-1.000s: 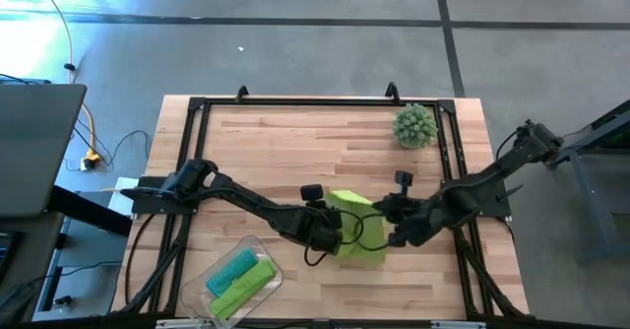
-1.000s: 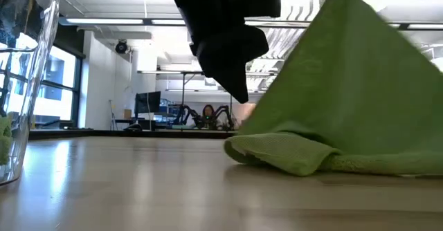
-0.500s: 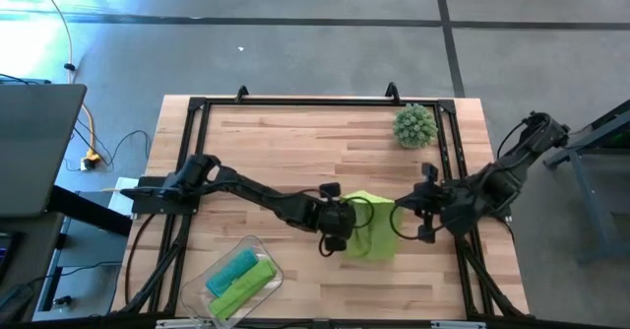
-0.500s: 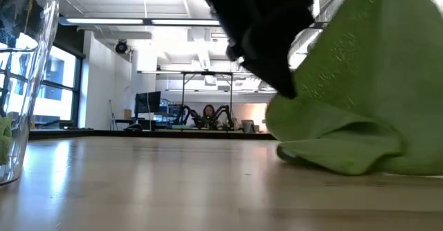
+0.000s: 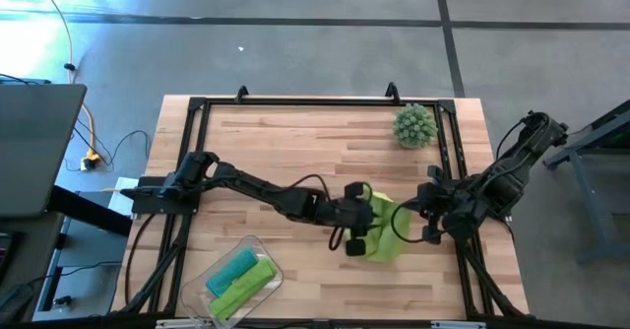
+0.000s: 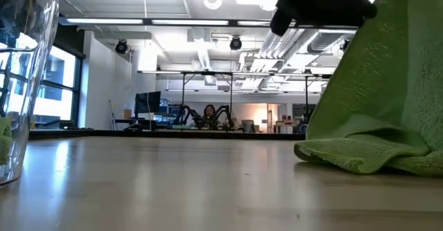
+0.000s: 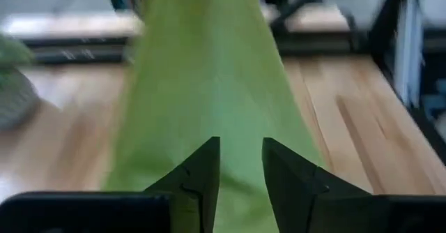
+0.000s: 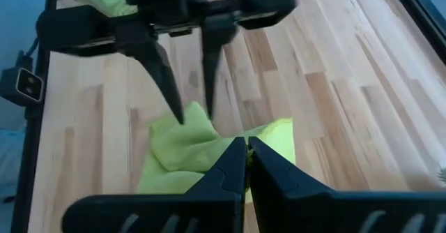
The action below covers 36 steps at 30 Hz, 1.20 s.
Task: Roll microfiber towels into tight, uniform cylinder then place into a basket
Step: Roll the light green microfiber cloth
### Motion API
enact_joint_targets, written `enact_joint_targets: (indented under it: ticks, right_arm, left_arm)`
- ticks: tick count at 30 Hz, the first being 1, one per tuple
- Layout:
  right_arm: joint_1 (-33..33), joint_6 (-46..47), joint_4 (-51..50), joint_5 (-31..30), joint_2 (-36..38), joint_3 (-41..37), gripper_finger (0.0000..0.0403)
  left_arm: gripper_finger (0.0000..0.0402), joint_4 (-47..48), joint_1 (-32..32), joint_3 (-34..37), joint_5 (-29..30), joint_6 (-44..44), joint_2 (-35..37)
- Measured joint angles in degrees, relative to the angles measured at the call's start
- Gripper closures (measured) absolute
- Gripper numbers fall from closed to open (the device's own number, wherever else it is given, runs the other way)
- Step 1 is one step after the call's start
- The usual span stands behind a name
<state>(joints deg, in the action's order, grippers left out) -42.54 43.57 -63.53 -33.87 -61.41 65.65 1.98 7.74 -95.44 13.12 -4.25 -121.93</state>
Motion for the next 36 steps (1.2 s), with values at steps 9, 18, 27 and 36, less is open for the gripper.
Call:
enact_joint_targets:
  ticks: [9, 18, 27, 36]
  right_arm:
    - [0.0, 0.1, 0.8, 0.1, 0.0, 0.0, 0.0403]
    - [0.0, -1.0, -0.3, -2.3, 0.0, -1.2, 0.0403]
    - [0.2, -2.5, 4.8, -3.8, 0.0, -6.0, 0.0403]
    - [0.2, -5.1, 14.4, -6.2, 0.0, -10.4, 0.0403]
  left_arm:
    - [0.0316, 7.1, -0.3, -0.4, 0.4, 3.5, 6.6]
    - [0.0355, 23.2, -3.4, 13.5, 4.7, 3.3, 23.6]
    - [0.0365, -9.9, -8.9, 36.3, -1.1, -1.4, 28.6]
    - [0.0301, -26.7, -8.6, 35.0, -9.7, 4.2, 19.5]
